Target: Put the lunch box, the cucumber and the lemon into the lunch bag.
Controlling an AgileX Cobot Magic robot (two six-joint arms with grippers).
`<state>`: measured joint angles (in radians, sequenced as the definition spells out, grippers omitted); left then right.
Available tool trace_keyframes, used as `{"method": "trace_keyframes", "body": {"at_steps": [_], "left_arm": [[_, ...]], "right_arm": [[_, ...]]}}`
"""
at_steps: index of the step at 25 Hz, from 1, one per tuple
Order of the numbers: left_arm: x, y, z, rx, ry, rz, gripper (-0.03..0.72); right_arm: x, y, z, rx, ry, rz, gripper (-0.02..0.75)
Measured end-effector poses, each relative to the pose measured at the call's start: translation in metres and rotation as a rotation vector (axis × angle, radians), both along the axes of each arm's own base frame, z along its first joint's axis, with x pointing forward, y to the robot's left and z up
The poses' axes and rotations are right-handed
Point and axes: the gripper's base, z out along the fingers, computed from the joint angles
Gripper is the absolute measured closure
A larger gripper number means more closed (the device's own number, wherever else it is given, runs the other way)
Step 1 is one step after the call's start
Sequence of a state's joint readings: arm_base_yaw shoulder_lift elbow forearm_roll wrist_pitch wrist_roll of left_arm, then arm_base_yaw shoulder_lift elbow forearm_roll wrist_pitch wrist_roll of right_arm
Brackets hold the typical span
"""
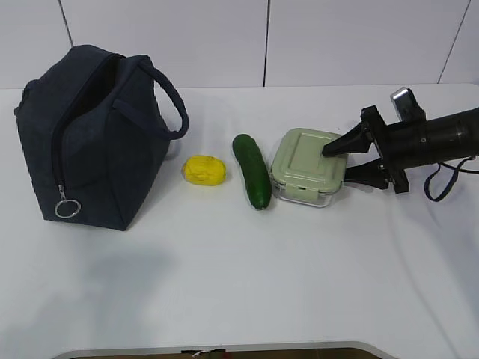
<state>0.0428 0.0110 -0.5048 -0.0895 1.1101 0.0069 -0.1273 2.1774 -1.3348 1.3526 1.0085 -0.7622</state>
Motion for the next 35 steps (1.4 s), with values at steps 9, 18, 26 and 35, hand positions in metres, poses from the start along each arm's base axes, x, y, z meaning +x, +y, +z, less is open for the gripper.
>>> {"method": "trace_keyframes", "body": {"at_steps": [9, 18, 26, 35], "left_arm": [[0.0, 0.0, 0.0, 0.0, 0.0, 0.0, 0.446], [0.0, 0.0, 0.0, 0.0, 0.0, 0.0, 0.446], [0.0, 0.0, 0.0, 0.0, 0.0, 0.0, 0.446], [0.0, 0.0, 0.0, 0.0, 0.0, 0.0, 0.446]], "right_arm": [[-0.0009, 0.0008, 0.0003, -0.014, -0.048, 0.043, 0.257], [-0.0015, 0.0012, 0.0005, -0.038, -0.106, 0.088, 0.258], [-0.0012, 0.0029, -0.0042, -0.031, -0.096, 0.088, 0.271], [-0.0004, 0.0031, -0.0045, -0.019, -0.095, 0.077, 0.339]]}}
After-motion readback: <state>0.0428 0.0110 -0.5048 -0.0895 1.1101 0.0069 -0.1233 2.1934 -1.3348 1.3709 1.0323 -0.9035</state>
